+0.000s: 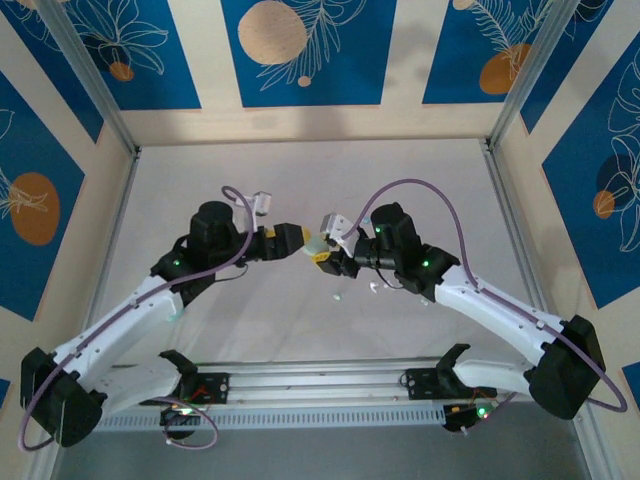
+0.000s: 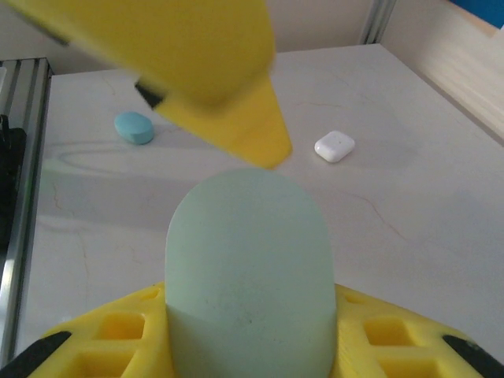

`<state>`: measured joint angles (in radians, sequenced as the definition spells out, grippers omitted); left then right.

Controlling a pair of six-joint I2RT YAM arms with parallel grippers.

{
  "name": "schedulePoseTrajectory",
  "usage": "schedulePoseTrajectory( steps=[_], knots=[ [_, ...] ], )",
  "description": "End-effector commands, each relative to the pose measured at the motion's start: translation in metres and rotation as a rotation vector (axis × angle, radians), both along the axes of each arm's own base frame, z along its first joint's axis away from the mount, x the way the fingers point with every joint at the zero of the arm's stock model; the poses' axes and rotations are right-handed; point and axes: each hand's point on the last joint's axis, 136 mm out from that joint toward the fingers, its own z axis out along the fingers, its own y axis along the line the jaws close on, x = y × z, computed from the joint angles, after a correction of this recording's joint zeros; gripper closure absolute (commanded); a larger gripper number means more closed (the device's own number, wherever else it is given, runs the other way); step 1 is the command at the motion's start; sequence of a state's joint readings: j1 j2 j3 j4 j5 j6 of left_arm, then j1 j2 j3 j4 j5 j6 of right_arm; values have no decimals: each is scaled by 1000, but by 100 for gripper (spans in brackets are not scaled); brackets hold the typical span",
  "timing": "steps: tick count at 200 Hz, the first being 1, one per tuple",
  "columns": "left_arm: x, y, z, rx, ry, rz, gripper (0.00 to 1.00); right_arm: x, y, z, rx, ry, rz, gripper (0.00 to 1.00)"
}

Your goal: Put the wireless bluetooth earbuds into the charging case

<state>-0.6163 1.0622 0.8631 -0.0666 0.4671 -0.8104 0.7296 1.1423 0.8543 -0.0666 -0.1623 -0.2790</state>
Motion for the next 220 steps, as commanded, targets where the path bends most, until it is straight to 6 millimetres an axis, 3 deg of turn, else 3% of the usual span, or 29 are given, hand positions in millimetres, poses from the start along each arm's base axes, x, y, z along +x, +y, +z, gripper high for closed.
schedulePoseTrajectory(
  steps=[1, 42, 98, 135, 178, 220],
  knots=[
    [1, -9, 10, -24, -8, -10, 20, 4, 1, 16, 41, -58, -31, 67],
    [1, -19, 13, -60, 9, -30, 34, 7, 3, 19, 40, -94, -59, 66],
    [7, -22, 25, -141, 28, 3, 80, 10, -1, 25, 51, -119, -109, 58],
    [8, -12, 43, -151, 42, 64, 82, -20, -12, 26, 93, -206, 31, 42],
    [-1, -18, 61, -224, 78, 9, 82, -8, -31, 48, 147, -255, -6, 38],
    [-4, -23, 69, -237, 70, -31, 82, -1, -25, 73, 207, -269, -1, 36]
  ],
)
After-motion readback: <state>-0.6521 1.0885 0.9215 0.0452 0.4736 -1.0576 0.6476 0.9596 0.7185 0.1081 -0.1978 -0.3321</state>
